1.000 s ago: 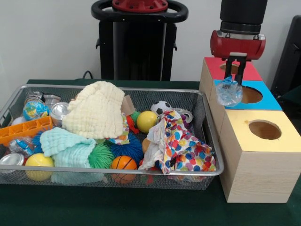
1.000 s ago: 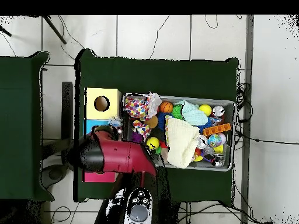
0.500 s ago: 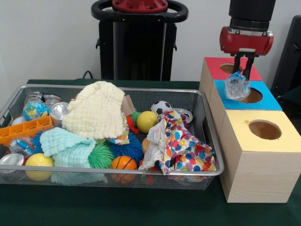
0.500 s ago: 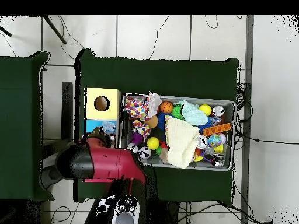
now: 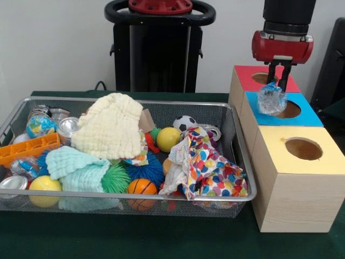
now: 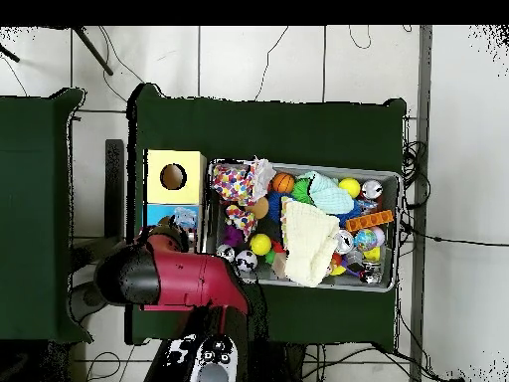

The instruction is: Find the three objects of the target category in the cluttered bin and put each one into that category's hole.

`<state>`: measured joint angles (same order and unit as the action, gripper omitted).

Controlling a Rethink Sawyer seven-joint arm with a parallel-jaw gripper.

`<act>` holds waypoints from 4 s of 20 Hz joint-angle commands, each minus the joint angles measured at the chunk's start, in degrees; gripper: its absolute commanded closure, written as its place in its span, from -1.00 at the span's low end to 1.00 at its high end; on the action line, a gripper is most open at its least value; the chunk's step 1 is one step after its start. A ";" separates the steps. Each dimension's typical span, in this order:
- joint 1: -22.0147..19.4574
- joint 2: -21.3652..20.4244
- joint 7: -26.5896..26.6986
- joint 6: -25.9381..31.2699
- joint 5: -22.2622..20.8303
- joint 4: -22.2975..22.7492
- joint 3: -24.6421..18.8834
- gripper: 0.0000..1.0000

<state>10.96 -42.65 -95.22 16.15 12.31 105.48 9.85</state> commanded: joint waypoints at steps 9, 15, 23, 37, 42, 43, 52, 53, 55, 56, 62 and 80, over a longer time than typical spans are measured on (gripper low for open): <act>1.98 1.26 -15.83 -0.02 3.16 5.62 -0.35 1.00; 3.44 -0.10 -16.20 1.33 4.11 6.44 0.36 1.00; 3.62 1.73 -15.46 -0.58 5.64 6.35 -0.48 1.00; 2.98 4.93 -14.11 -0.55 6.59 2.27 0.56 1.00; 3.85 5.59 -13.65 1.33 6.59 0.86 1.89 -1.00; 3.57 5.51 -13.56 1.52 6.74 0.97 1.58 -1.00; 5.13 5.69 -13.82 2.86 6.67 0.27 3.64 -1.00; 5.52 5.78 -14.07 3.06 6.76 0.14 4.05 -1.00; 5.97 5.93 -14.19 3.24 6.81 -0.05 4.42 -1.00; 6.02 6.00 -14.06 3.23 6.78 -0.11 4.40 -1.00; 6.91 3.53 -14.81 9.18 7.52 -2.51 5.58 -1.00; 9.75 4.74 -17.78 17.77 8.29 -10.01 8.52 -1.00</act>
<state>21.07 -39.90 -95.97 29.51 18.22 99.00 19.08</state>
